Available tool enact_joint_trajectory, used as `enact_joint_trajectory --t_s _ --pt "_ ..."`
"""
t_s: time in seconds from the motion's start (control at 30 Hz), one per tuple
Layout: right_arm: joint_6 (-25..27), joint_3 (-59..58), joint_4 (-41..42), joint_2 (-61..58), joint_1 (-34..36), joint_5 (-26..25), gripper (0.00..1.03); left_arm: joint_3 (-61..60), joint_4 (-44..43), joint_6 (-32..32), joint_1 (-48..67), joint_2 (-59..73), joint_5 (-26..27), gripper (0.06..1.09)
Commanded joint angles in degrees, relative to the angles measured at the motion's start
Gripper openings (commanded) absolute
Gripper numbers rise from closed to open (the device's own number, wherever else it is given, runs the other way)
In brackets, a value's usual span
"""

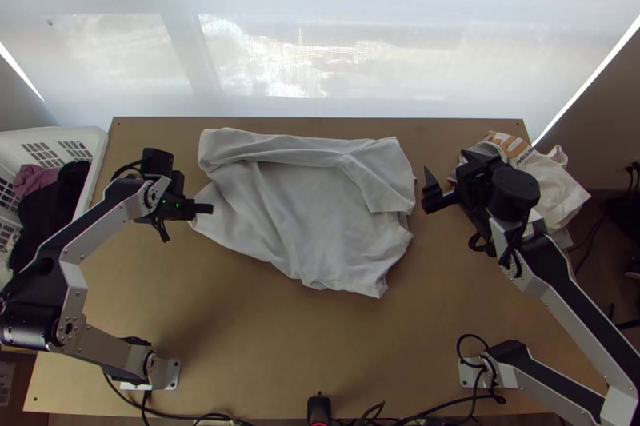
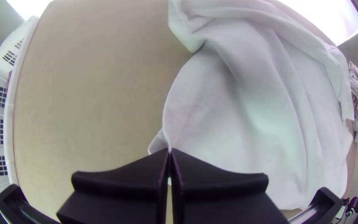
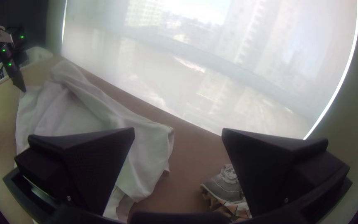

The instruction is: Fold the t-shirt

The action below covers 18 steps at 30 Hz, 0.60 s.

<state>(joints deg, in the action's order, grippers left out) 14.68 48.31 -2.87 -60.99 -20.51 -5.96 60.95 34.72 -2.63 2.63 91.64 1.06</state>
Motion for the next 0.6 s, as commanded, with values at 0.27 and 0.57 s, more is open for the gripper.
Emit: enact_joint_trajectory --t_s 0.27,0.57 --pt "0.1 -4.4 -12.0 7.3 -4.0 1.6 0.98 -3.6 10.7 -3.3 -0.4 -15.0 0.1 0.09" --pt "-0.3 -7.4 -19.1 14.1 -8.0 2.2 0.98 -6.3 17.8 -5.1 1.3 -22.0 0.7 0.09"
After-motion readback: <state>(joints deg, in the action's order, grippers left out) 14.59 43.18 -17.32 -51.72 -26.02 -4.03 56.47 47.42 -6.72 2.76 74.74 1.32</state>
